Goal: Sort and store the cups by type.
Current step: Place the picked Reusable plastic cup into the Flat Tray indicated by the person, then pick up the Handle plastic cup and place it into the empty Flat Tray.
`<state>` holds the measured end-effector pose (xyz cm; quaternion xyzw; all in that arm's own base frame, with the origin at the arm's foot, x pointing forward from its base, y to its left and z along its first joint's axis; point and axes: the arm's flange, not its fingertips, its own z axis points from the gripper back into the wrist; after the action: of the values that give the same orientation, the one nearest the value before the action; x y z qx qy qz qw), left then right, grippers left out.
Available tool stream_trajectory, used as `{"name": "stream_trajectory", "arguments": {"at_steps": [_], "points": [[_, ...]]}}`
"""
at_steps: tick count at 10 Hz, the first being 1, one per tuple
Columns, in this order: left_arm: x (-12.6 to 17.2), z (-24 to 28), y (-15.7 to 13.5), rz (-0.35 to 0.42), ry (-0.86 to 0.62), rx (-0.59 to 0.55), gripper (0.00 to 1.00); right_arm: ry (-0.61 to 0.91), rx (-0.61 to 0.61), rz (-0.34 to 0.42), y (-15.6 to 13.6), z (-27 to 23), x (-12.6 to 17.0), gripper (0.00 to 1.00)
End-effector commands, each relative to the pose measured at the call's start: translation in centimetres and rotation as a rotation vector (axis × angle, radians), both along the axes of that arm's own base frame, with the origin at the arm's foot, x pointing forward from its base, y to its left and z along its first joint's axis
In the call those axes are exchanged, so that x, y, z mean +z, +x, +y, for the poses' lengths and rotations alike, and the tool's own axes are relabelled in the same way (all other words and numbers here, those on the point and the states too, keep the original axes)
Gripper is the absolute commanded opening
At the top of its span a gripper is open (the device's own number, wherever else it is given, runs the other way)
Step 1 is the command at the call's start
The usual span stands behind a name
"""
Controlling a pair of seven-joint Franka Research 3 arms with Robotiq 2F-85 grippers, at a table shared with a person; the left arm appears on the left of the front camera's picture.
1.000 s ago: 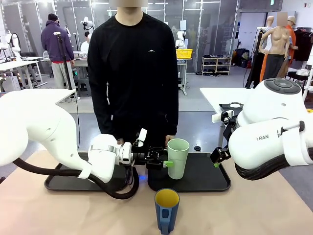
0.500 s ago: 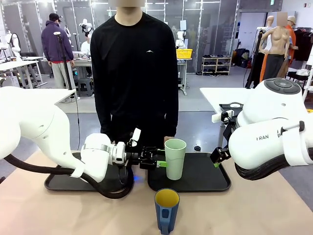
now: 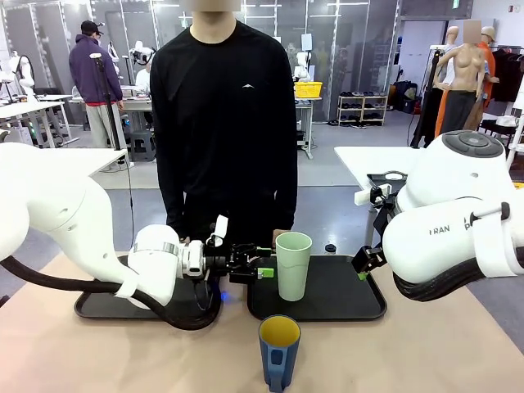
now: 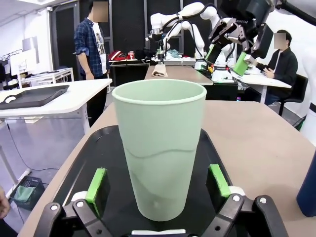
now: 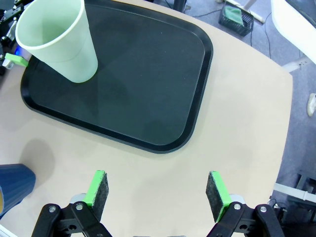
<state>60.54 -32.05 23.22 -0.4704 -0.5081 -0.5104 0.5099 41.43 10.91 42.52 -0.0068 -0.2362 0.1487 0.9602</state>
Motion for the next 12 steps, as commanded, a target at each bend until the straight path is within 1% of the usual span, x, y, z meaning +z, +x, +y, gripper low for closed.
{"name": "stream_trajectory", "arguments": {"at_steps": [1, 10, 11, 12], "points": [[0.0, -0.3, 0.2, 0.001, 0.006, -0.009, 1.0, 0.003, -0.001, 0.002, 0.0, -0.1, -0.1, 1.0], [0.0, -0.1, -0.1, -0.003, 0.005, -0.003, 1.0, 0.003, -0.001, 0.002, 0.0, -0.1, -0.1, 1.0], [2.5, 0.4, -0.5, -0.035, 0.019, -0.043, 1.0, 0.003, -0.001, 0.002, 0.0, -0.1, -0.1, 1.0], [5.0, 1.3, -1.1, -0.048, 0.021, -0.052, 1.0, 0.003, -0.001, 0.002, 0.0, -0.1, -0.1, 1.0]]}}
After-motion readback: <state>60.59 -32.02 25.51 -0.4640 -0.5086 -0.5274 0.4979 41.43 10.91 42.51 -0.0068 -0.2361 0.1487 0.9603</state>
